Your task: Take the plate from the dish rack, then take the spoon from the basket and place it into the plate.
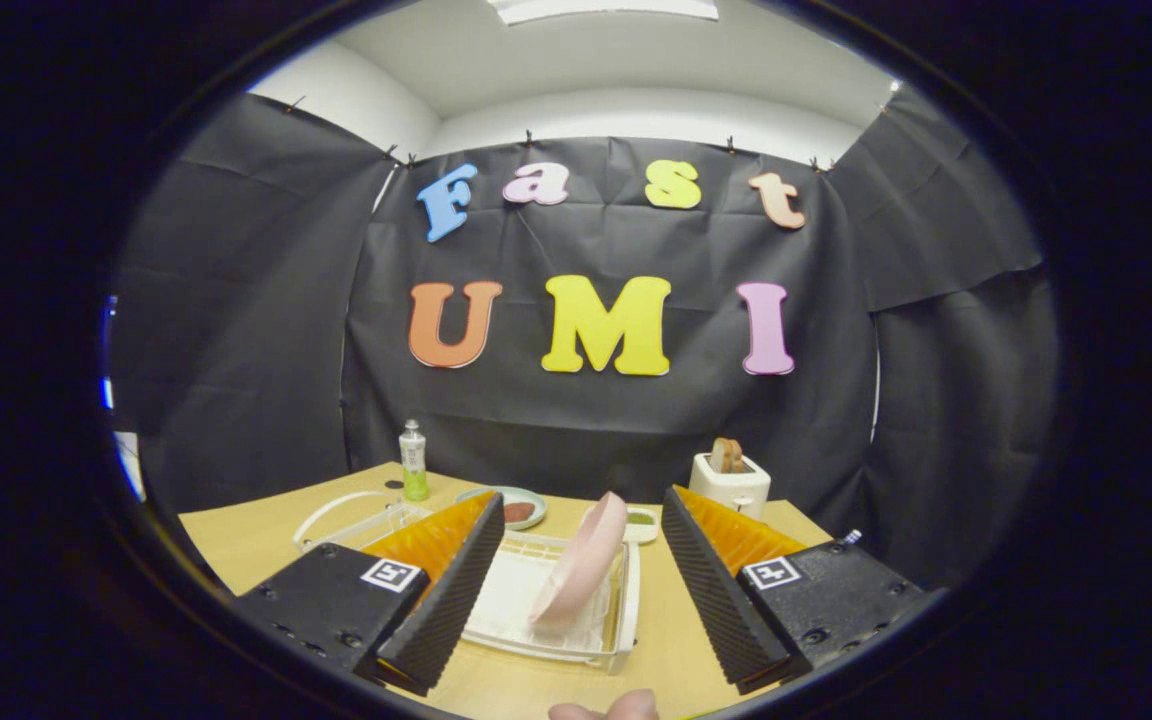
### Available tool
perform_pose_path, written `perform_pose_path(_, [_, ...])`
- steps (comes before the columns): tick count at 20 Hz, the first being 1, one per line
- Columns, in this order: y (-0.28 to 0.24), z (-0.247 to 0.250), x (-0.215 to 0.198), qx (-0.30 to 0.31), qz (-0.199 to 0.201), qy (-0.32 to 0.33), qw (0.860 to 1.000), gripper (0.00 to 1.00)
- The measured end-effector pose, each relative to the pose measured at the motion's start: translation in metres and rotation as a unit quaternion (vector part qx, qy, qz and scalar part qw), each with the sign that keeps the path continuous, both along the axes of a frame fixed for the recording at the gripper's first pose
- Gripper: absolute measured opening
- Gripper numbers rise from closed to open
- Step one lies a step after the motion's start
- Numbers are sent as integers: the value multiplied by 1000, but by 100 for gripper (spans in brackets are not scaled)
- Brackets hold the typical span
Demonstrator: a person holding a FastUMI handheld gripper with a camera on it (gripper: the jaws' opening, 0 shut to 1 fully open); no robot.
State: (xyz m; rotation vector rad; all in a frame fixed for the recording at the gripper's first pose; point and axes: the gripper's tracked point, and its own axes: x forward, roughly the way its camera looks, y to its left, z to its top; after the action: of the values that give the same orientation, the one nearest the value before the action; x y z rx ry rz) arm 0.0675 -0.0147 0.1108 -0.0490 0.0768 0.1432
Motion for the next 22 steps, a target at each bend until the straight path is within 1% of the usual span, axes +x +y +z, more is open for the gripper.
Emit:
perform_pose_path(2, [-3, 9, 27, -21, 9, 35, 999, 100])
perform_pose_path(4, [-6, 6, 48, -34, 15, 84, 996, 100])
perform_pose_path(7, [-4, -3, 74, -46, 22, 151, 987, 100])
perform_pose_path(13, [-3, -37, 119, -54, -1, 279, 959, 100])
perform_pose_path(16, [-4, -56, 132, -59, -18, 321, 945, 100])
perform_pose_path(18, [-5, -70, 138, -48, -30, 346, 937, 100])
perform_pose_path(21, [-1, -89, 143, -29, -36, 375, 926, 100])
perform_pose_path(22, [-4, -96, 143, -25, -47, 387, 921, 98])
